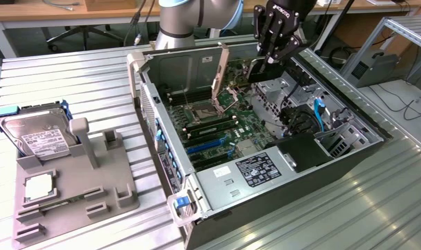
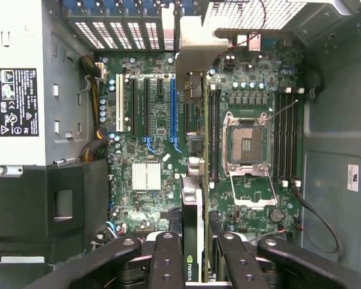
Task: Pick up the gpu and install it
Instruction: 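Insert the gpu into the slot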
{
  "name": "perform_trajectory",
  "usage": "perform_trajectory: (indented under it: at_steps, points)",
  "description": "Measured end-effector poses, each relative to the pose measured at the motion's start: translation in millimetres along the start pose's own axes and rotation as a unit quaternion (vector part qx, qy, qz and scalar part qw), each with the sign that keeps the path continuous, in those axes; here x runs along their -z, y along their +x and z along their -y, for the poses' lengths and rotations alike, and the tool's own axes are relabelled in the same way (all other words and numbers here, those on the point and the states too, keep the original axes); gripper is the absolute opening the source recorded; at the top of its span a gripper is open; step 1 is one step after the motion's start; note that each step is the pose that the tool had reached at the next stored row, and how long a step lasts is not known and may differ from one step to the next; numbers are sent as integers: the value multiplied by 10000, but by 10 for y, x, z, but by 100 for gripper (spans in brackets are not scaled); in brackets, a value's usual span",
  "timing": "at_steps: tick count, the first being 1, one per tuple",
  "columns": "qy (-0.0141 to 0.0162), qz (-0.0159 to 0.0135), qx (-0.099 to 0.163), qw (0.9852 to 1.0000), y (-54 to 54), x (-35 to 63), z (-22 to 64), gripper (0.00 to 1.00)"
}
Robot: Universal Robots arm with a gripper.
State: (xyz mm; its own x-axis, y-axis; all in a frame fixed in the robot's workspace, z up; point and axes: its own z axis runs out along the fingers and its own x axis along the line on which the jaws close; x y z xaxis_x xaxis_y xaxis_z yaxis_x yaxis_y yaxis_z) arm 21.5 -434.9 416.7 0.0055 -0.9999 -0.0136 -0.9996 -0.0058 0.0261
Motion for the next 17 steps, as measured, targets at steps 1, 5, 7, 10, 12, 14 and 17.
perform_trajectory:
  at_steps: [1, 5, 7, 10, 12, 14, 17]
  points:
    - [0, 0, 0, 10000, 0, -6, -1, 27]
    - [0, 0, 0, 10000, 0, -17, -3, 27]
    - [0, 0, 0, 10000, 0, -24, -4, 27]
    - [0, 0, 0, 10000, 1, -47, -8, 27]
    - [0, 0, 0, 10000, 1, -60, -10, 27]
    - [0, 0, 0, 10000, 1, -76, -11, 27]
    - [0, 0, 0, 10000, 1, -98, -14, 27]
